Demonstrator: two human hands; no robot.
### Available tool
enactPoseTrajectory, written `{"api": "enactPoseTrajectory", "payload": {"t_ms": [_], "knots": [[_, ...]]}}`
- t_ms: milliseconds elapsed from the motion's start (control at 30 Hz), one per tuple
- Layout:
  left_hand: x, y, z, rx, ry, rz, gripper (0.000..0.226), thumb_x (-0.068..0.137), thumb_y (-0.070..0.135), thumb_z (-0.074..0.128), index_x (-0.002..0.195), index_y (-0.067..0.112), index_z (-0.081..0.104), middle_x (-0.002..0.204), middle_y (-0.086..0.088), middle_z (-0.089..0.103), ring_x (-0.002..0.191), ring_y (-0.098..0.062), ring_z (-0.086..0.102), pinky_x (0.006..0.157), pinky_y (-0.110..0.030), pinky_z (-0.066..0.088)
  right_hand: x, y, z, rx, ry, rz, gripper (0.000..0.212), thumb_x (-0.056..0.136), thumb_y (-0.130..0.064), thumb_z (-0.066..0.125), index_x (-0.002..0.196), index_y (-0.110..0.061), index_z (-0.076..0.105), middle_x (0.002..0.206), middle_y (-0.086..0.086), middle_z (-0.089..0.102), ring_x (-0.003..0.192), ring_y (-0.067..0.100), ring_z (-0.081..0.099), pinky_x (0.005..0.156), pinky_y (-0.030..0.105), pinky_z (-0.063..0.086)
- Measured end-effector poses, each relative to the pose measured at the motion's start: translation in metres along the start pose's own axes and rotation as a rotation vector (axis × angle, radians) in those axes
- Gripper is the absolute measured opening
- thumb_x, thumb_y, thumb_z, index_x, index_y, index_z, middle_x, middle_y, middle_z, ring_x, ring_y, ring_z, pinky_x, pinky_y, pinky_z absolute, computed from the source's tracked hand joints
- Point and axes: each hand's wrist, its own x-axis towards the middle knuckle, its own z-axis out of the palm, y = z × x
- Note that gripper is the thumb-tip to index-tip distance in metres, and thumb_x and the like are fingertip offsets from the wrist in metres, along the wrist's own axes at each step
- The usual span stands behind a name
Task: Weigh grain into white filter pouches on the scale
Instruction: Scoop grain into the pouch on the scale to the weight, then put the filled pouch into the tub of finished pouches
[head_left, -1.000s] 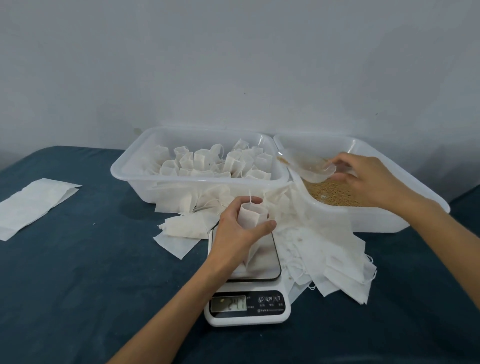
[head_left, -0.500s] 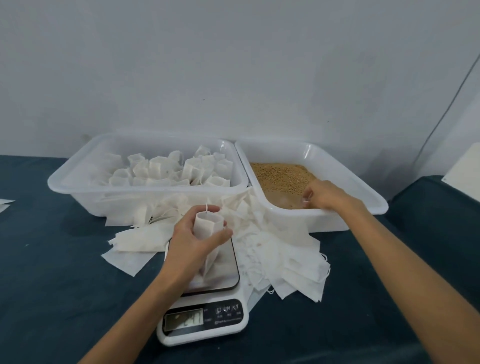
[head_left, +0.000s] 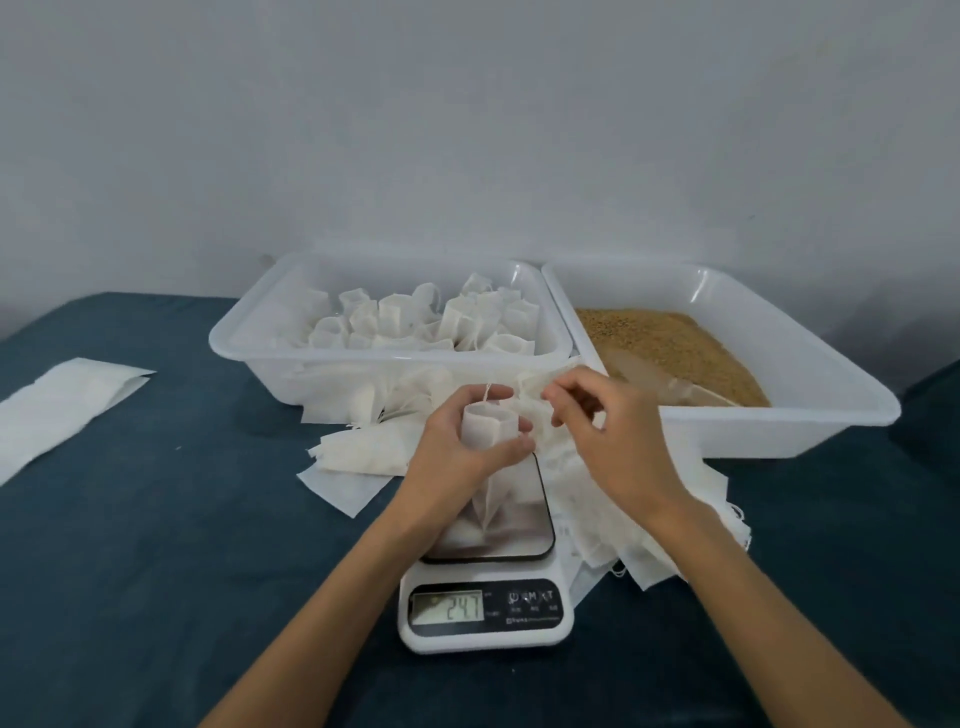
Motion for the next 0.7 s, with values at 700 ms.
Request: {"api": "enactPoseTrajectory", "payload": {"t_ms": [700], "knots": [[0.158, 0.072, -0.055, 0.172, 0.256, 0.13, 0.024, 0.108, 0.011, 0.056, 0.116, -0.008, 0.069, 0.103, -0.016, 0.074, 0.092, -0.022, 0.07, 0.075, -0.04, 0.062, -0.011, 0.018, 0.015, 0.177, 0.127, 0.048, 0.018, 0.098, -0.025, 0.063, 0.081, -0.031, 0.066, 0.065, -0.01, 0.064, 0.061, 0.013, 0.062, 0.057, 0.013, 0.042]]}}
